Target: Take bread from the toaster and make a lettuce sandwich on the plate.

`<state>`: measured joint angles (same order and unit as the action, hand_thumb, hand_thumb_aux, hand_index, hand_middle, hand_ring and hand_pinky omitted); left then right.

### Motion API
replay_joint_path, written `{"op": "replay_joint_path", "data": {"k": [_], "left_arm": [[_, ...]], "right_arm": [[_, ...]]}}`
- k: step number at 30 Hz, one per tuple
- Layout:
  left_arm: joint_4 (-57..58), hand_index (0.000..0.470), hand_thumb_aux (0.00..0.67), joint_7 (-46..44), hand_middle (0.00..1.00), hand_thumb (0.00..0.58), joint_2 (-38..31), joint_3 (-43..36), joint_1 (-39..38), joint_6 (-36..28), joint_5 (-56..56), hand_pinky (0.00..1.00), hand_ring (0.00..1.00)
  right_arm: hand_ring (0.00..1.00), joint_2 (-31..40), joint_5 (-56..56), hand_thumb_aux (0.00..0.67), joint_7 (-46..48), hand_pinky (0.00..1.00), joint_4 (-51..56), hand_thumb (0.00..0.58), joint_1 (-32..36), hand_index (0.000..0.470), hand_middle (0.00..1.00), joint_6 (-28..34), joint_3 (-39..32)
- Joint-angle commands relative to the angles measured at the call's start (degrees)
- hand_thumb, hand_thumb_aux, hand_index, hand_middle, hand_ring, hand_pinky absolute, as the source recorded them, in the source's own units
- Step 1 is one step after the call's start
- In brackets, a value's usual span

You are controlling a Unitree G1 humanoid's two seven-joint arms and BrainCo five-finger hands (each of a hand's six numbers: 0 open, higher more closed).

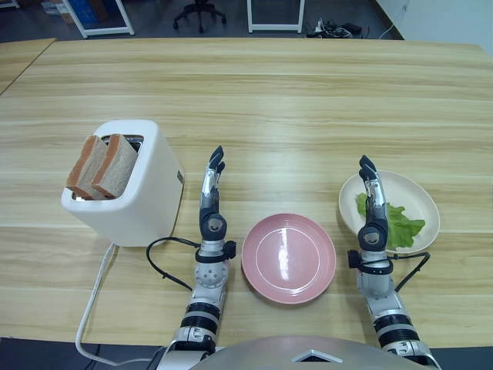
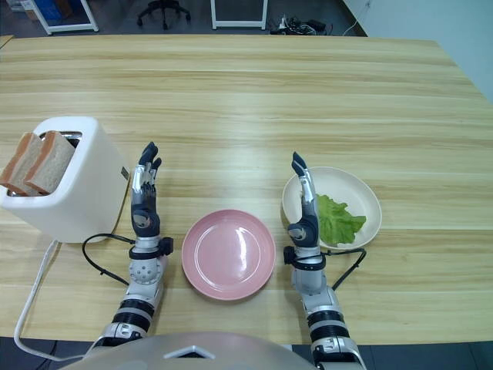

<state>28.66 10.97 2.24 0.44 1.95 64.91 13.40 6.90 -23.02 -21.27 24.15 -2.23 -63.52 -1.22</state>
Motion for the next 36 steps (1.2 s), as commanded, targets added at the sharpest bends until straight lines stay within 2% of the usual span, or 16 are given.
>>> {"op": "replay_joint_path", "data": {"k": [1,8,11,13,16,19,22,26,30,36], "left_arm": [[1.0,0.0,0.0,0.1,0.0,0.0,0.0,-0.3,-2.7,-1.2,0.6,0.0,0.0],[0.2,0.0,0.0,-0.6,0.0,0.0,0.1,-0.8,-2.8,-2.4,-0.5,0.0,0.0],[-1.9,0.0,0.0,2.0,0.0,0.0,-0.9,1.5,-2.6,-0.8,5.1,0.0,0.0],[-11.1,0.0,0.0,4.2,0.0,0.0,-2.2,6.1,-4.3,-0.5,12.7,0.0,0.0],[-28.5,0.0,0.0,4.9,0.0,0.0,-6.3,16.6,-7.9,-3.8,19.4,0.0,0.0],[-34.8,0.0,0.0,8.2,0.0,0.0,-12.9,29.1,-8.1,-13.3,25.2,0.0,0.0],[-32.1,0.0,0.0,13.0,0.0,0.0,-19.8,35.6,-8.0,-23.1,32.3,0.0,0.0],[-21.9,0.0,0.0,16.8,0.0,0.0,-27.7,36.8,-8.2,-32.4,34.2,0.0,0.0],[-12.8,0.0,0.0,18.5,0.0,0.0,-34.1,34.8,-8.8,-38.3,33.5,0.0,0.0],[-8.0,0.0,0.0,18.6,0.0,0.0,-39.6,30.4,-10.2,-43.1,32.2,0.0,0.0]], "right_arm": [[0.0,-0.3,-1.1,0.0,-0.1,0.0,2.3,0.0,-3.4,0.0,0.0,0.1,0.0],[0.0,-0.5,-2.6,0.0,-0.5,0.0,1.5,0.0,-3.9,0.0,0.0,0.0,-0.2],[0.0,-0.8,-3.3,0.0,-1.2,0.0,1.8,0.0,-3.8,0.0,0.0,0.0,-0.1],[0.0,-0.9,-4.2,0.0,-1.6,0.0,1.6,0.0,-3.6,0.0,0.0,0.0,-0.3],[0.0,-0.7,-6.1,0.0,-2.3,0.0,0.9,0.0,-3.0,0.0,0.0,0.2,-0.4],[0.0,-0.5,-7.8,0.0,-2.8,0.0,0.9,0.0,-1.9,0.0,0.0,0.6,-1.0],[0.0,-0.2,-11.1,0.0,-4.3,0.0,1.1,0.0,-1.0,0.0,0.0,0.9,-1.3],[0.0,0.6,-14.3,0.0,-6.5,0.0,2.3,0.0,0.5,0.0,0.0,1.3,-2.3],[0.0,1.4,-17.1,0.0,-9.0,0.0,3.6,0.0,1.9,0.0,0.0,1.7,-3.7],[0.0,2.4,-19.6,0.0,-12.4,0.0,5.5,0.0,3.6,0.0,0.0,2.3,-5.6]]}}
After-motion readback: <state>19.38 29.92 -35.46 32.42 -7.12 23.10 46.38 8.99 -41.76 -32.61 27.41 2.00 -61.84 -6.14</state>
